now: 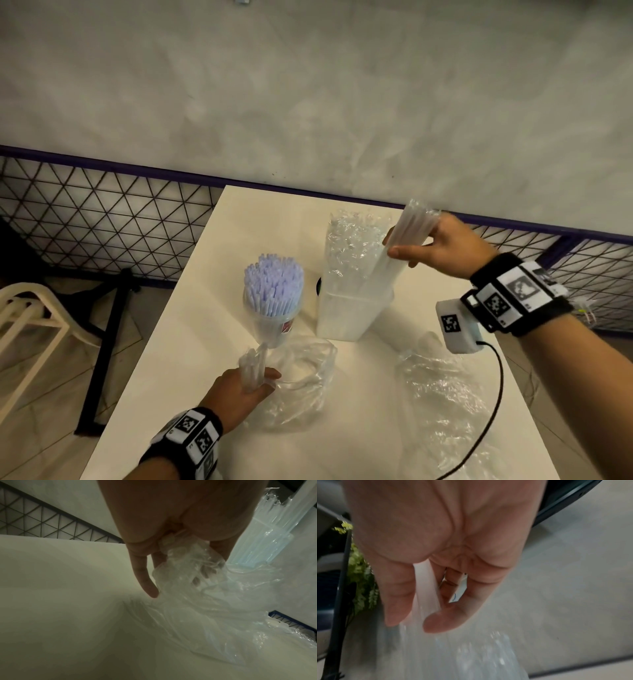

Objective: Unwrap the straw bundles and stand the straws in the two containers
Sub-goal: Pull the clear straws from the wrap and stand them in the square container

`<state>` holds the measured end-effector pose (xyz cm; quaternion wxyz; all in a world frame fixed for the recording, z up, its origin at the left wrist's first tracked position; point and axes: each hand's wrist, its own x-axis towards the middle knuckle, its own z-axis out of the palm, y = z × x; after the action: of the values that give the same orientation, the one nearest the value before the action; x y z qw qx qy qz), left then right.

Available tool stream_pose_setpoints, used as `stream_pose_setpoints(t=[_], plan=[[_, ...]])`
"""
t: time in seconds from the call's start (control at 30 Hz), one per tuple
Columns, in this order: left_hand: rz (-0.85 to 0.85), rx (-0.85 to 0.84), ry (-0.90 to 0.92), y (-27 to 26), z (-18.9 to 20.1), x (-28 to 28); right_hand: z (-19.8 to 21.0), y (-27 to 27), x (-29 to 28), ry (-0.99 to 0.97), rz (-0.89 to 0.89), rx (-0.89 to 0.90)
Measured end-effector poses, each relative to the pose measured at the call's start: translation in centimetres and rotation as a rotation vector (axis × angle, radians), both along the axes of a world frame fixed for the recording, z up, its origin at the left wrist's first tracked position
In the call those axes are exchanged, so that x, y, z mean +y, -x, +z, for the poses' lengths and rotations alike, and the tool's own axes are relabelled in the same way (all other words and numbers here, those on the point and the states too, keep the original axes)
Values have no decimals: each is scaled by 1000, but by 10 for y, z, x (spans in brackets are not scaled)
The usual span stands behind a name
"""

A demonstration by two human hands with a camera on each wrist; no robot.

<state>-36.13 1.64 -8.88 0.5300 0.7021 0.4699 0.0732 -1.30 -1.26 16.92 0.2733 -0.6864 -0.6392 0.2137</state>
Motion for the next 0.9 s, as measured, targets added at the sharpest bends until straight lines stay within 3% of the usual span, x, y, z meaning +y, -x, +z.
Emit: stream_pose_setpoints(t=[0.2,0.33,0.47,0.53,0.67,0.8,0.9], plan=[[8,-18,11,0,0,0,-59,4,7,-40,-41,-146],[9,-11,3,0,3,-1,-36,0,8,57,-96,-92],[6,-5,-2,-1,1,0,-3,9,7,-203,-79,0],[-6,-1,-5,-1,2,0,-2,19,15,-302,-40,-167],[-15,29,-26,-2,4,0,-32,37,29,-254,73,-544],[-5,17,-24,-1,6,-2,-86,40,21,-29,90,-617],[2,17,-26,-2,9,-3,-110,41,12,18,65,-668]])
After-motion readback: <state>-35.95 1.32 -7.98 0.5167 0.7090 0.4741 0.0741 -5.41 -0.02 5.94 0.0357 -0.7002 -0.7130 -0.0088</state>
